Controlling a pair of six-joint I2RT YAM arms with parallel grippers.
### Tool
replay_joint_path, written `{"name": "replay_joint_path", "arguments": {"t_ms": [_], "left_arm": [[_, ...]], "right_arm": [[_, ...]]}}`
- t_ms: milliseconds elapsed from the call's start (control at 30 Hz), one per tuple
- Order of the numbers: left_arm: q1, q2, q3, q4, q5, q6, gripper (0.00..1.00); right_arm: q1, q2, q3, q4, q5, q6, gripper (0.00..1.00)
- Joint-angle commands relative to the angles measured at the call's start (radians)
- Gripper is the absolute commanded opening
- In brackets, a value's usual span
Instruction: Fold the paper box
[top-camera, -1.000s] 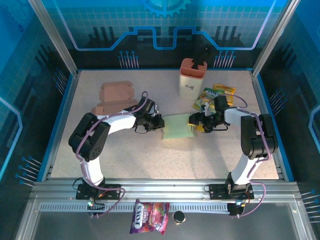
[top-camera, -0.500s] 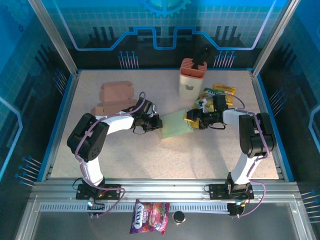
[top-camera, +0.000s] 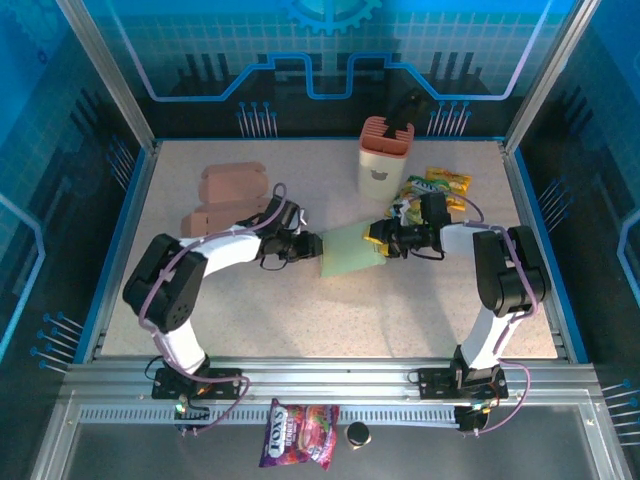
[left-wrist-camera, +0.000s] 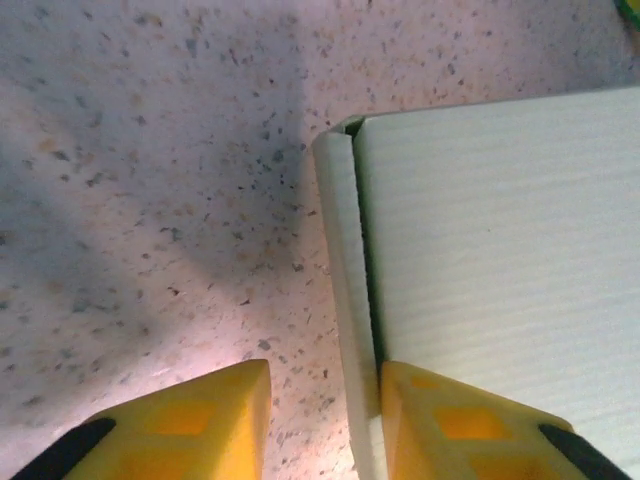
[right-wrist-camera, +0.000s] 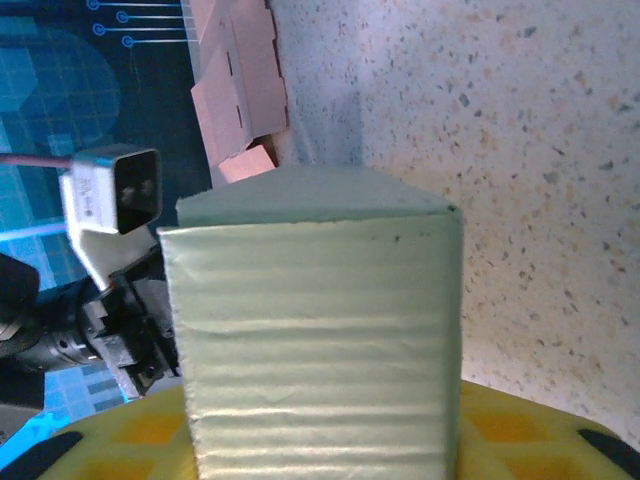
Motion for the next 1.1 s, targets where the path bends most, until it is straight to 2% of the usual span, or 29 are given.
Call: {"name": "replay_joint_path", "arguments": {"t_ms": [0,100,200,233,300,400,567,733,1067], "left_arm": [[-0.011,-0.143,-0.025,0.045,-0.021,0.163,0.47],[-0.099,-0.232,-0.012,0.028,-0.014,0.445,0.53],[-0.189,-0.24,0.07,-0.149,-0.003,0.703,0.55],[-0.212,-0.24,0.087,-0.196,0.003,0.779,0.61],[-0.271,-0.271,0.062,-0.207,-0.004,0.957,0.65],[-0.309,-0.308,0.024,-0.171,-0.048,1.094,0.75],[-0.322,-0.248,0.077,-0.226,-0.093,1.208,0.77],[-0.335,-0.198,0.089,-0.228,-0.086,1.273,0.8],[-0.35,-0.121,0.114,-0.214,-0.109,1.298,0.8]], "right_arm": [[-0.019,-0.045,-0.027,0.02,-0.009,0.134,0.41],[-0.038,-0.073,-0.019,-0.058,-0.008,0.203,0.37],[-0.061,-0.099,-0.002,-0.204,-0.013,0.264,0.37],[-0.066,-0.102,-0.001,-0.267,-0.018,0.275,0.36],[-0.075,-0.113,-0.001,-0.378,-0.035,0.307,0.36],[-0.08,-0.161,-0.005,-0.468,-0.041,0.363,0.36],[-0.093,-0.235,-0.063,-0.516,-0.034,0.482,0.36],[-0.099,-0.251,-0.088,-0.551,-0.031,0.526,0.34],[-0.086,-0.255,-0.137,-0.554,-0.052,0.642,0.34]]}}
